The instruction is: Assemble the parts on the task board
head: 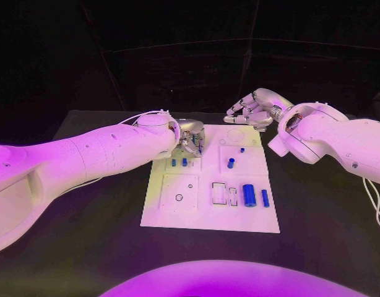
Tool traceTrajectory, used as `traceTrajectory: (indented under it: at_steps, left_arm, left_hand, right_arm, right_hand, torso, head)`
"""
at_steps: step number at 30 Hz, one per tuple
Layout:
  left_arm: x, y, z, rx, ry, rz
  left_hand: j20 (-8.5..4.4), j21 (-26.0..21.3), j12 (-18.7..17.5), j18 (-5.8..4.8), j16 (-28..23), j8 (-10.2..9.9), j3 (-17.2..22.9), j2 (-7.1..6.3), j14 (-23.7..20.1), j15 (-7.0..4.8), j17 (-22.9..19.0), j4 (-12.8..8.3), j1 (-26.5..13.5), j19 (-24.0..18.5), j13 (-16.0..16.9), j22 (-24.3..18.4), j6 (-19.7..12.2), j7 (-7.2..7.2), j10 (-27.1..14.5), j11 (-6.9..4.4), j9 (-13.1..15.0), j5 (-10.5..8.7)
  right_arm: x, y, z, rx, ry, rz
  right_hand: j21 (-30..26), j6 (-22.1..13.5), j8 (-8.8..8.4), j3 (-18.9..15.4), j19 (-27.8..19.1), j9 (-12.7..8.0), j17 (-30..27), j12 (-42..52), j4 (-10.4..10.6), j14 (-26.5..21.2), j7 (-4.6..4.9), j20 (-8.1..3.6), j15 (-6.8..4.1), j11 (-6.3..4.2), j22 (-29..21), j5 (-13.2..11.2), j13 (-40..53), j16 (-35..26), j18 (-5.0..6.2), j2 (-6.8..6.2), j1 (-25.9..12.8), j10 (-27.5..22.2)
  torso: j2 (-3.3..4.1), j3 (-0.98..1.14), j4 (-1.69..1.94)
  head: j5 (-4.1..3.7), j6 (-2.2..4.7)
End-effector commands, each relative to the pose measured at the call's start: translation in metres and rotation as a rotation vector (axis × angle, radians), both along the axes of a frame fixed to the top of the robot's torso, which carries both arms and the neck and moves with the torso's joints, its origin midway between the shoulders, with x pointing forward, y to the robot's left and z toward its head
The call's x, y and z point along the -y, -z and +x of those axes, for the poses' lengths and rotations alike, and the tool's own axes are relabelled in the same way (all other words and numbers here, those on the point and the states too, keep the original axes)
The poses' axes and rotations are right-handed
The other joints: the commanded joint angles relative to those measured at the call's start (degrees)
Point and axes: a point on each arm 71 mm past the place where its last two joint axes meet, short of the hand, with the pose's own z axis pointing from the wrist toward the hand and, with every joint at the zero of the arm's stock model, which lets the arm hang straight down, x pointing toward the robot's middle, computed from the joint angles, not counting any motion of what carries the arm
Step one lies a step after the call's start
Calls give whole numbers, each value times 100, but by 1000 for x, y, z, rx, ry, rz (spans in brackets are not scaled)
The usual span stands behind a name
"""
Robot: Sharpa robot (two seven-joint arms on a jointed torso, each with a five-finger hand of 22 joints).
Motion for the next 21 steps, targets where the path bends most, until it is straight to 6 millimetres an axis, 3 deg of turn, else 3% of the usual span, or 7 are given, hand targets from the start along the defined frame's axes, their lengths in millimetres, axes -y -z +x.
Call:
traceTrajectory:
  at_steps: [1, 4, 6, 7, 11, 13, 21]
  left_arm:
    - [-3, 6, -1, -28, -11, 27]
    - [-5, 6, -1, -22, -16, 26]
    - [-6, 5, 0, -16, -17, 21]
    - [-7, 5, 0, -12, -17, 18]
    - [-9, 3, 0, 13, -8, -7]
    - [-10, 2, 0, 22, -5, -16]
    - [-16, -5, -4, 61, 7, -69]
  left_hand:
    - [-3, 50, -61, -121, -15, -31, 175, 67, 112, -46, -7, -82, 64, 54, 4, 50, 74, 8, 79, 5, 7, 15]
    - [-8, 62, -108, -125, -10, -54, 339, 57, 115, -50, -15, -172, 79, 56, 6, 70, 119, 3, 141, 0, 8, 16]
    - [-8, 70, -144, -127, -6, -74, 428, 41, 116, -48, -18, -209, 52, 56, 6, 83, 141, 6, 172, 2, 7, 16]
    - [-9, 76, -166, -128, -3, -87, 475, 26, 117, -46, -21, -228, 26, 57, 6, 93, 152, 6, 189, 2, 7, 16]
    - [-8, 108, -228, -135, 9, -122, 598, -14, 121, -43, -24, -274, -63, 63, 10, 137, 193, 10, 241, 0, 9, 12]
    - [-8, 125, -244, -138, 12, -129, 616, -25, 122, -42, -27, -271, -106, 67, 11, 158, 207, 10, 256, 0, 11, 9]
    - [-9, 204, -277, -155, 18, -140, 631, -65, 123, -47, -36, -268, -203, 88, 16, 251, 251, 1, 303, -9, 18, 7]
  right_arm:
    - [-1, -2, 0, 7, -3, 6]
    - [0, -1, 1, 7, 6, 8]
    - [1, -1, 2, 6, 11, 11]
    - [2, -1, 3, 6, 14, 13]
    - [3, -1, 5, 9, 17, 29]
    - [4, -1, 6, 9, 18, 33]
    - [11, 0, 11, 9, 20, 53]
  right_hand:
    - [-42, -40, 38, -32, -60, -6, -31, -43, 3, 93, -16, -11, -43, 8, -37, 38, -34, -37, 91, 10, 70, -57]
    - [-512, -63, 40, -56, -523, -7, -569, -724, 20, -91, -8, -6, -27, 19, -686, 48, -716, -518, 231, 42, 103, -564]
    - [-1601, -101, 39, -89, -1488, -5, -1847, -1482, 31, -601, 32, 32, 9, 61, -2036, 52, -1442, -1776, 491, 90, 162, -1109]
    - [-2025, -116, 45, -108, -1811, -5, -2642, -1678, 37, -964, 60, 63, 35, 87, -2482, 53, -1601, -2602, 549, 103, 179, -1270]
    - [-2967, -102, 129, -126, -2152, 6, -3260, -2543, 47, -1480, 155, 194, 204, 257, -3092, 79, -2472, -3829, 575, 218, 358, -1609]
    - [-3146, -72, 159, -110, -2208, 12, -3359, -2756, 17, -1605, 173, 244, 249, 251, -3205, 101, -2680, -4071, 542, 228, 448, -1706]
    - [-4559, 24, 238, -124, -2381, -11, -4507, -3867, -6, -2055, 287, 550, 534, 450, -4154, 104, -4313, -5901, 572, 278, 659, -1431]
  torso:
    - [1, 1, -6]
    - [2, 0, -10]
    - [-1, -4, -6]
    - [-2, -4, 1]
    - [0, -2, 5]
    - [1, -5, 7]
    - [-7, -7, 5]
  head:
    - [-3, 3]
    - [18, 12]
    - [7, 17]
    - [-2, 15]
    - [4, 11]
    - [-2, 16]
    - [1, 26]
